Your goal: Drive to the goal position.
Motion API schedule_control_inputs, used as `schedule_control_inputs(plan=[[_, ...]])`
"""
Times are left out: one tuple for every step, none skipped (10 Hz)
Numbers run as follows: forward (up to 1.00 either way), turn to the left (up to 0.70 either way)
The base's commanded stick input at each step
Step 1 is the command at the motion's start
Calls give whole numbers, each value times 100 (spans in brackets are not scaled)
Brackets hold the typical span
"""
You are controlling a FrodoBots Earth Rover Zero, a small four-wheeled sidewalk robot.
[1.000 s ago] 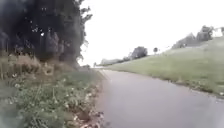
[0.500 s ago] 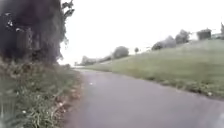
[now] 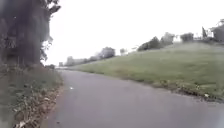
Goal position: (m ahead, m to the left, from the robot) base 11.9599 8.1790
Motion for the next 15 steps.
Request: schedule_control_inputs(plan=[[100,0],[100,0],[100,0],[100,0],[100,0],[100,0],[100,0],[100,0],[100,0],[100,0],[100,0],[100,0],[100,0],[100,0],[100,0]])
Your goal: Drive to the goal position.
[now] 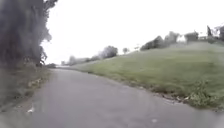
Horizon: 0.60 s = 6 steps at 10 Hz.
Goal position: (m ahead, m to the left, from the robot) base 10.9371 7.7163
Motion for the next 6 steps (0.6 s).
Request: schedule_control_inputs(plan=[[100,0],[100,0],[100,0],[100,0],[100,0],[100,0]])
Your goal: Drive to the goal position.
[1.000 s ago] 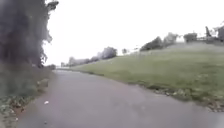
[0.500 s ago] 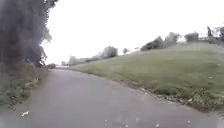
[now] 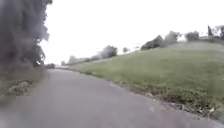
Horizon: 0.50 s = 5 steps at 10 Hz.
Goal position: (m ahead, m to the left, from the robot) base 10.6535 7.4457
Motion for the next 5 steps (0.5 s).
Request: schedule_control_inputs(plan=[[100,0],[100,0],[100,0],[100,0],[100,0]])
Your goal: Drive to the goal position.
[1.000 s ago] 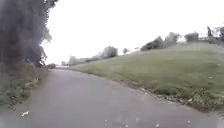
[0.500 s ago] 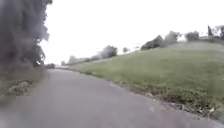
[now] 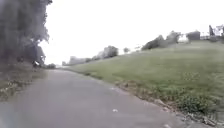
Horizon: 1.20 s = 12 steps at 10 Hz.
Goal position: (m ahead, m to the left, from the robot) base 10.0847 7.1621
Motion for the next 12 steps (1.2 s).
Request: schedule_control_inputs(plan=[[100,0],[100,0],[100,0],[100,0],[100,0],[100,0],[100,20],[100,31],[100,40],[100,40],[100,40],[100,40]])
